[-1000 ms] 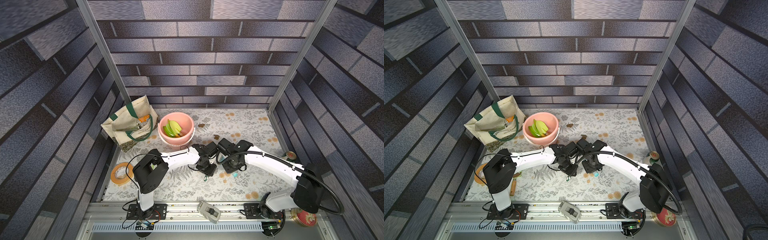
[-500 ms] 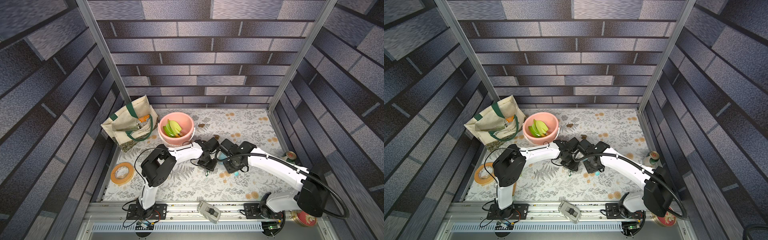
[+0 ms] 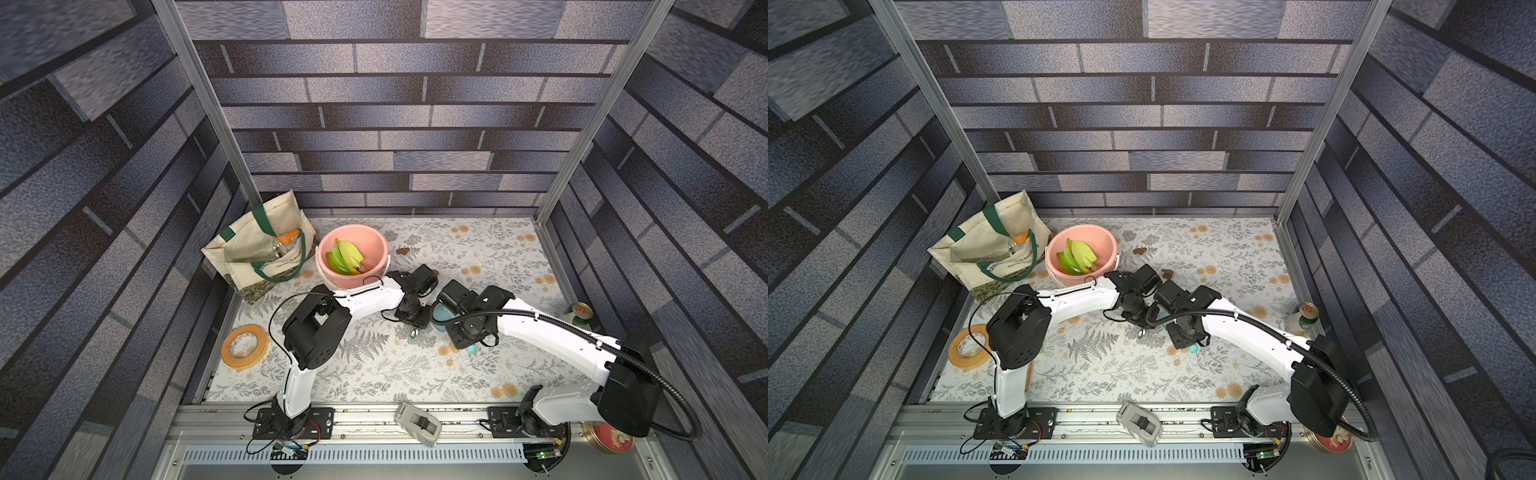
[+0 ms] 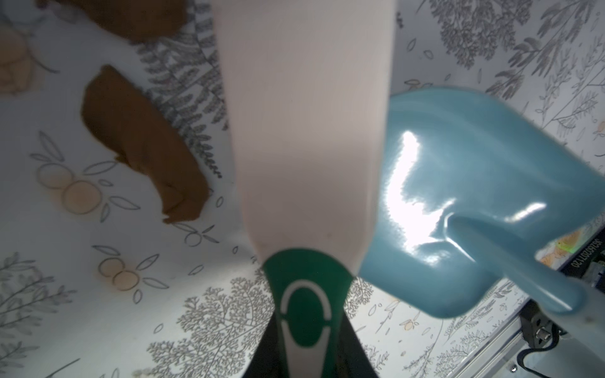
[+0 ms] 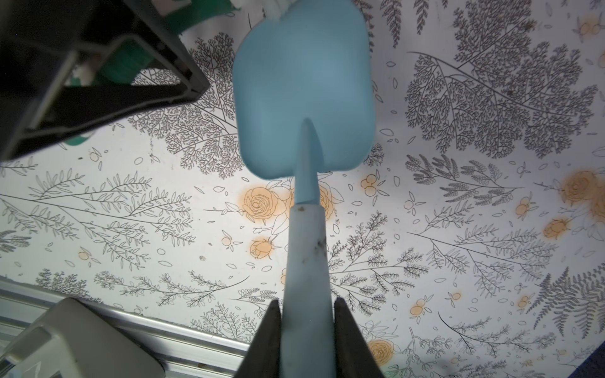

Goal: Brush the soil off the hand trowel and place it into the bucket
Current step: Brush off the soil from the hand trowel.

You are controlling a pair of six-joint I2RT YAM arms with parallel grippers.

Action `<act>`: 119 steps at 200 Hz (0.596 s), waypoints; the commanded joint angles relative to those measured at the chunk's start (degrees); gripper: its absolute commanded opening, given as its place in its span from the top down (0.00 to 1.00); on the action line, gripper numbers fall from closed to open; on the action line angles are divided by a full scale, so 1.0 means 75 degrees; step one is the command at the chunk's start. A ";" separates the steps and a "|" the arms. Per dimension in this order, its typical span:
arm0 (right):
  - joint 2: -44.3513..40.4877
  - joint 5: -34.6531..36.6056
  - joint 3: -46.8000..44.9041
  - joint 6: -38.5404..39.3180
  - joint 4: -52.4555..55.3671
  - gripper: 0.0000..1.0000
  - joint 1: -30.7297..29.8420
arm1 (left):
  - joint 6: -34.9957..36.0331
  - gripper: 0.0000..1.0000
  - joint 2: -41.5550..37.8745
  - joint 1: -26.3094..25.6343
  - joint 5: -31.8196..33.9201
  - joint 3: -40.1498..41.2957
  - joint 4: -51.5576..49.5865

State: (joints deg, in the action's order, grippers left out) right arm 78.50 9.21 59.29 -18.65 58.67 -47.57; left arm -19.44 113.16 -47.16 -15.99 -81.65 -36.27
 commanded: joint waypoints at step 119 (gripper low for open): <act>-0.0220 0.0205 0.0451 -0.0045 -0.0112 0.91 -0.0055 | -0.0202 1.00 -0.0491 -0.0717 -0.0741 0.0558 0.0253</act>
State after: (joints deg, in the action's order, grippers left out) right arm 78.48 10.50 59.81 -19.20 58.48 -47.57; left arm -21.04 107.11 -53.15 -19.77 -76.42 -35.81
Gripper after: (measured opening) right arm 0.247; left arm 0.217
